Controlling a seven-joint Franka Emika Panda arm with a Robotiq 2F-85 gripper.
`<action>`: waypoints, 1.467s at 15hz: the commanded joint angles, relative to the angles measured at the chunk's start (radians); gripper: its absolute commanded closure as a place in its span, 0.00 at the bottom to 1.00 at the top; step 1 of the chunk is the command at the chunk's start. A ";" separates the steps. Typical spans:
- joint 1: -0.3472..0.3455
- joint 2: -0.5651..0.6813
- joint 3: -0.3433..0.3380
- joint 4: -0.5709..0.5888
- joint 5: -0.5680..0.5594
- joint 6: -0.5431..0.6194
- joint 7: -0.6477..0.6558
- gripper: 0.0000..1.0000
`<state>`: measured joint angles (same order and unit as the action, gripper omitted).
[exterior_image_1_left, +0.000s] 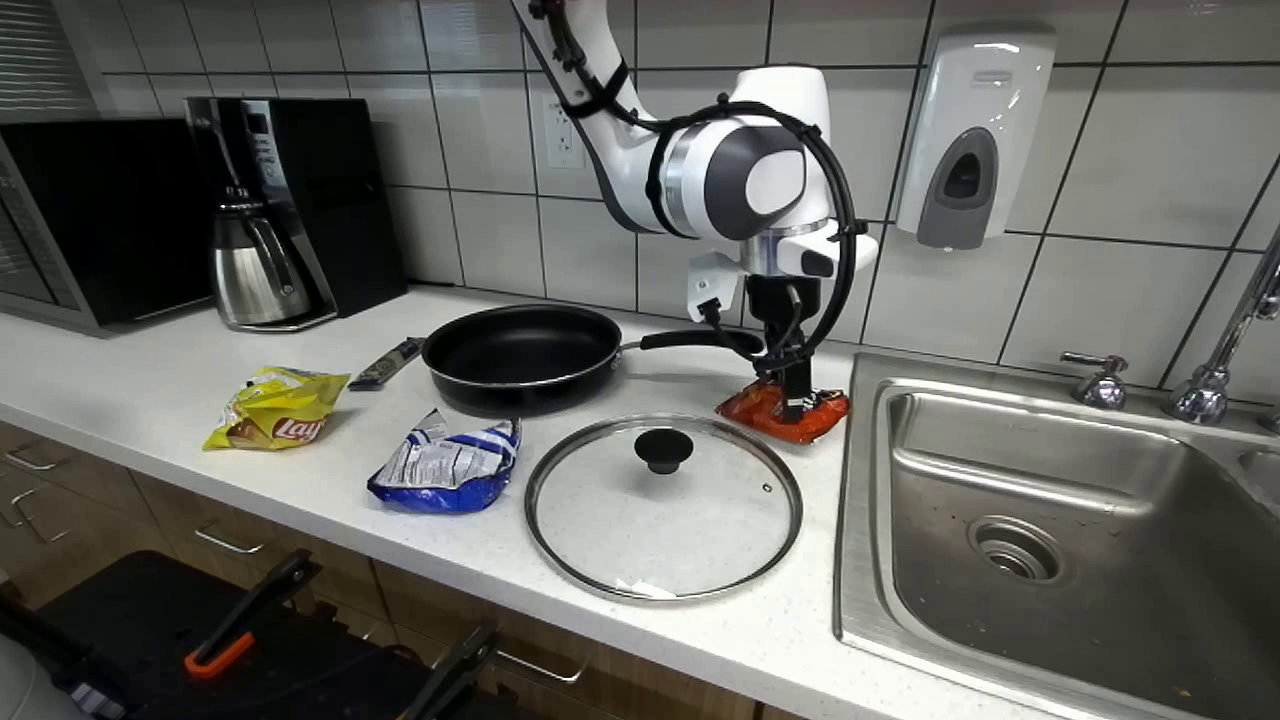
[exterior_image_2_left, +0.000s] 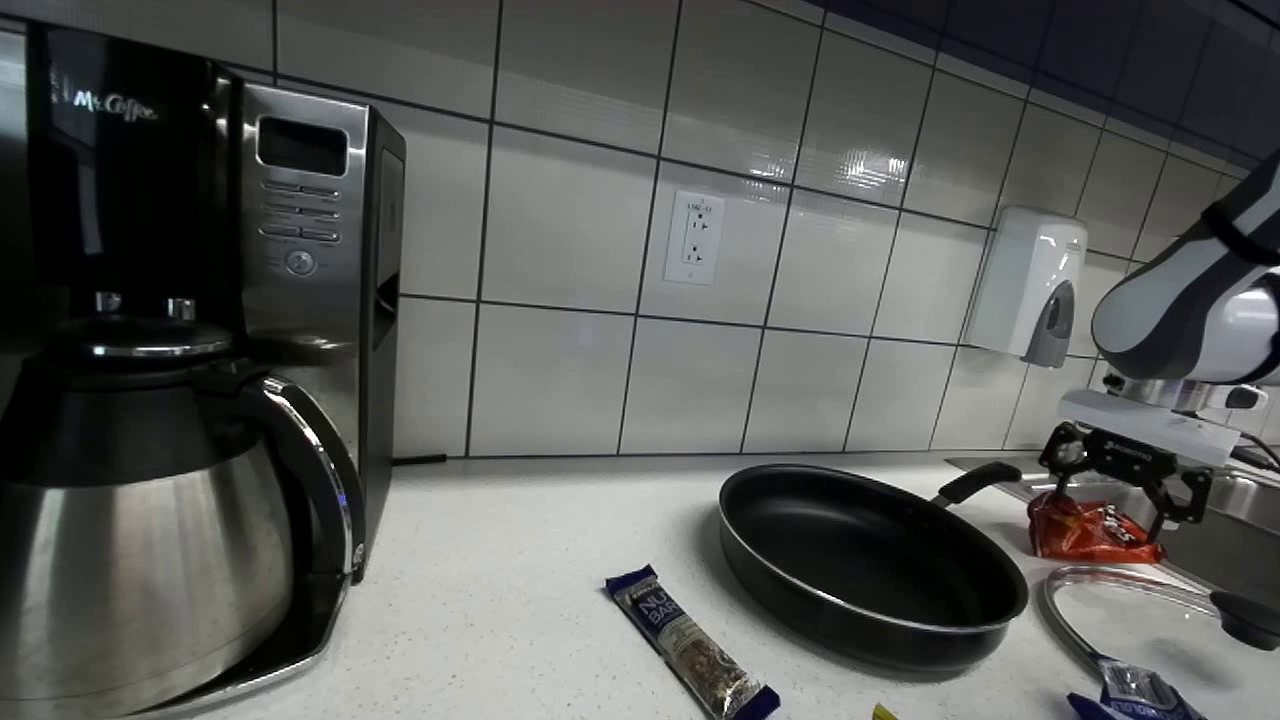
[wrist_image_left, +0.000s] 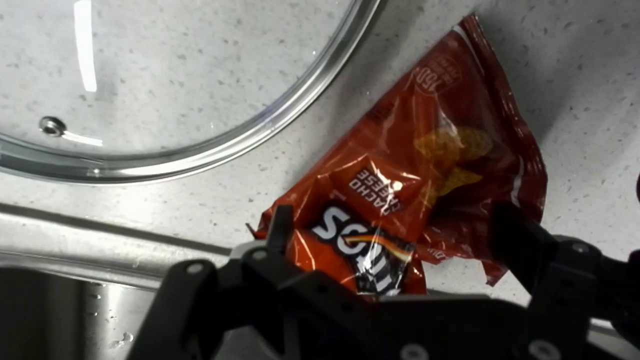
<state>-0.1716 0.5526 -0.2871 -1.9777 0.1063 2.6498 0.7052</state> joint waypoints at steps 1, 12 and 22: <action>-0.015 0.023 0.016 0.051 0.036 -0.046 -0.044 0.00; -0.017 0.017 0.015 0.045 0.048 -0.044 -0.062 0.42; -0.012 0.003 0.007 0.027 0.040 -0.037 -0.068 1.00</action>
<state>-0.1735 0.5684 -0.2849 -1.9566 0.1254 2.6441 0.6778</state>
